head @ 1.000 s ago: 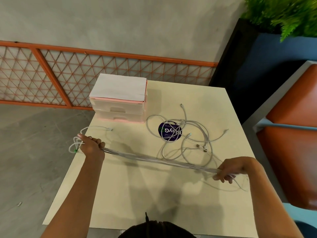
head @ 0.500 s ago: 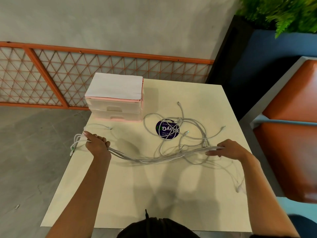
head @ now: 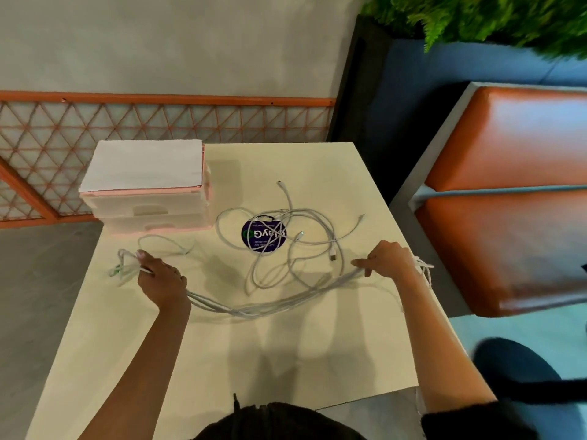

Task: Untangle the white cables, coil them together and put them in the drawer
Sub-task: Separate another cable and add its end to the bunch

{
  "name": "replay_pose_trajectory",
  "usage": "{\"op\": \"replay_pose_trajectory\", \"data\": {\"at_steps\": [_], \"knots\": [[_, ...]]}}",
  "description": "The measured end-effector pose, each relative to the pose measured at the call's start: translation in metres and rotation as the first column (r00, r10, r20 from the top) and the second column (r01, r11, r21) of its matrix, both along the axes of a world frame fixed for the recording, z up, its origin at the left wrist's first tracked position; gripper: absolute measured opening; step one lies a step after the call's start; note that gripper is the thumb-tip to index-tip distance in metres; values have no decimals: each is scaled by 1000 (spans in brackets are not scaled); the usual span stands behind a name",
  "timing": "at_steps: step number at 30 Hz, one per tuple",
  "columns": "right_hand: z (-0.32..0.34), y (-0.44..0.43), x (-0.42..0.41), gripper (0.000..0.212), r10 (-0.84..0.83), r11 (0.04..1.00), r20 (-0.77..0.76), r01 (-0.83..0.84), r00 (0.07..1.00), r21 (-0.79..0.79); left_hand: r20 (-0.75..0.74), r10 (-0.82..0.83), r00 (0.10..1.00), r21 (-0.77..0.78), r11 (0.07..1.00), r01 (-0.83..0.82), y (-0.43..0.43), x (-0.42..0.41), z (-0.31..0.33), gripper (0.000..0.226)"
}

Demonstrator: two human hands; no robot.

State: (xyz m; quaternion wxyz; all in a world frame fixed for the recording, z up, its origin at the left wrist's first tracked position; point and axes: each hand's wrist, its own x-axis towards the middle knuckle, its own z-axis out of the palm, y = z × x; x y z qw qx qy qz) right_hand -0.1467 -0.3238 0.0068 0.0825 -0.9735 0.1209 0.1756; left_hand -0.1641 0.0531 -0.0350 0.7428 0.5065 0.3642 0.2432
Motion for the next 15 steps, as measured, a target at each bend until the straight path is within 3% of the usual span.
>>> {"op": "replay_pose_trajectory", "data": {"at_steps": [7,11,15], "knots": [[-28,0,-21,42,12,992,-74,-21,997,-122,-41,-102,994,85,991,105,-30,-3,-21,54],[-36,-7,-26,44,37,999,-77,-36,996,17,-49,-63,997,67,995,67,-23,1,-31,63],[-36,-20,-24,45,136,988,-324,-105,936,111,-89,26,996,103,995,-16,-3,6,-25,53]]}}
